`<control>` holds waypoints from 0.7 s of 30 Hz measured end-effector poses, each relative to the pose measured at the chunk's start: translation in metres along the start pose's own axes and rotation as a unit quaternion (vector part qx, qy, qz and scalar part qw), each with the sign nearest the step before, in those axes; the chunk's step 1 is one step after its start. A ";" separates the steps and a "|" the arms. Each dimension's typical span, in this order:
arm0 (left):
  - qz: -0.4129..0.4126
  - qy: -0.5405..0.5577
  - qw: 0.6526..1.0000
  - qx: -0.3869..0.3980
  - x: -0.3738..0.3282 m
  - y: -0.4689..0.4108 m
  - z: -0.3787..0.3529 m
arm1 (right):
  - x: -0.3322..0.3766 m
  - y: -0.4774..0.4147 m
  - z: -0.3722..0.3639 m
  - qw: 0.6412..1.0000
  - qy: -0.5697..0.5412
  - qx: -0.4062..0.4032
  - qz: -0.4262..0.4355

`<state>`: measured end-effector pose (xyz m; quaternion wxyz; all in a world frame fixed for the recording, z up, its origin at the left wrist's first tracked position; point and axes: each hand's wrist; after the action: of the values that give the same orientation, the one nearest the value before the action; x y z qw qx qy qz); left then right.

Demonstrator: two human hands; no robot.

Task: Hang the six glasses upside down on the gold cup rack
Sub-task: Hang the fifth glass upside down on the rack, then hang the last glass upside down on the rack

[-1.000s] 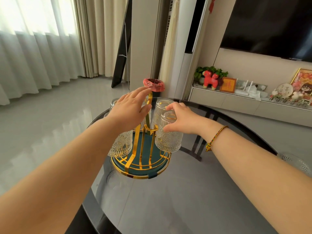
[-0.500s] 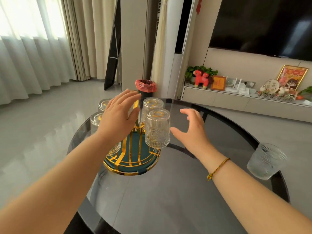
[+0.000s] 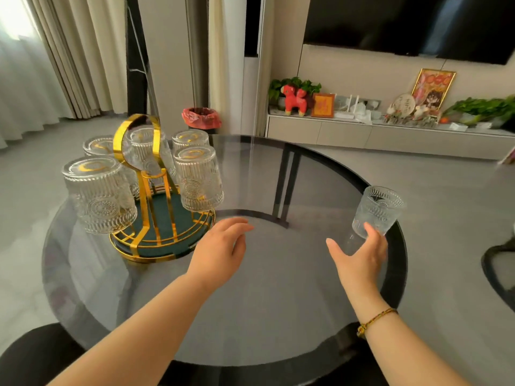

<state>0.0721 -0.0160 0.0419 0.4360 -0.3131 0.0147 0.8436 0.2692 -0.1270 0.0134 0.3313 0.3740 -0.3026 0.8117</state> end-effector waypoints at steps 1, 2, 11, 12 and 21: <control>0.014 -0.008 1.000 0.012 0.003 -0.001 -0.007 | -0.006 -0.005 0.004 1.000 -0.001 -0.014 -0.018; 0.030 -0.017 0.999 0.025 0.007 -0.002 -0.013 | -0.011 -0.011 0.006 0.999 -0.004 -0.025 -0.035; 0.135 -0.089 0.982 0.096 0.032 -0.005 -0.035 | -0.034 -0.069 0.016 0.992 -0.054 -0.056 -0.104; 0.136 -0.091 0.982 0.098 0.033 -0.006 -0.036 | -0.034 -0.073 0.015 0.991 -0.052 -0.058 -0.106; 0.137 -0.094 0.981 0.104 0.037 -0.008 -0.038 | -0.035 -0.085 0.009 0.982 -0.028 -0.094 -0.163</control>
<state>0.0816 0.0044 -0.0065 0.3461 -0.1804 0.1039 0.9148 0.3554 -0.0940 0.0106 0.4843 0.4077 -0.3220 0.7040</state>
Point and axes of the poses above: each hand's wrist, its own y-axis away from the middle knuckle, its own z-axis out of the back of the hand, x = y × z, and after that the axes turned 13 degrees about x, right-handed
